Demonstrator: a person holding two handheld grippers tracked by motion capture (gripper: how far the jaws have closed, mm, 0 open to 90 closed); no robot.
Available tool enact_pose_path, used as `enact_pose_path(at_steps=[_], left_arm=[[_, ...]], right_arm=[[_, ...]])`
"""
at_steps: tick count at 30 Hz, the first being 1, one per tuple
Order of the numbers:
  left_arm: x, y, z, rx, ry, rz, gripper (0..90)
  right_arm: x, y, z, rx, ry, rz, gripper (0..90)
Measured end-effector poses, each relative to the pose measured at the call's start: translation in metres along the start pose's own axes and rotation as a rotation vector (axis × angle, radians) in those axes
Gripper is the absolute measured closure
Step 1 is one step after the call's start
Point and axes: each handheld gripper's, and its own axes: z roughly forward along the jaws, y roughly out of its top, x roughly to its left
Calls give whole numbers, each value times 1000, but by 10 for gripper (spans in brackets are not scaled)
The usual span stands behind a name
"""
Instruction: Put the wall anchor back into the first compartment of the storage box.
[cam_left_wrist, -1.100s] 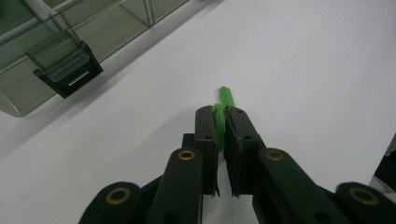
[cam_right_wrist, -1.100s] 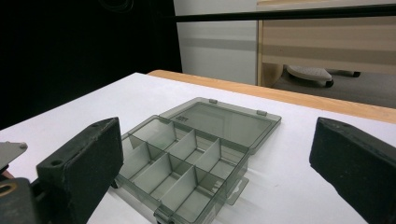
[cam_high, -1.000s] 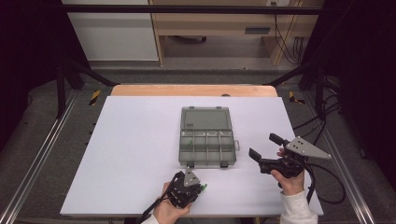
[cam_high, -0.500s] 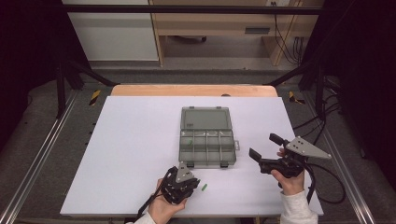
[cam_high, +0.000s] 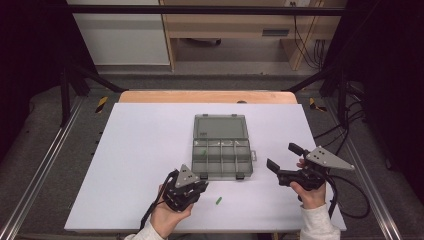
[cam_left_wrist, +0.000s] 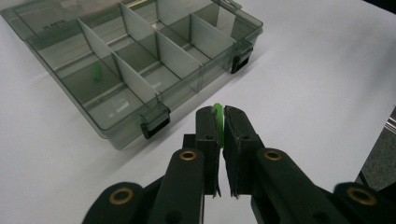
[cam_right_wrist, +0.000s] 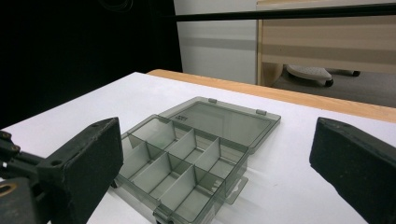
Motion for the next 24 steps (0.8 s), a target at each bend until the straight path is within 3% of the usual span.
enact_pose_path(at_steps=[11, 20, 24], left_arm=[[14, 20, -16, -72, 27, -11, 842], [26, 39, -15, -101, 47, -13, 842], [39, 53, -10, -104, 67, -17, 842]], right_arm=[[0, 0, 1, 2, 2, -4, 30], [0, -1, 2, 2, -3, 0, 29], [-1, -1, 1, 9, -1, -1, 29]])
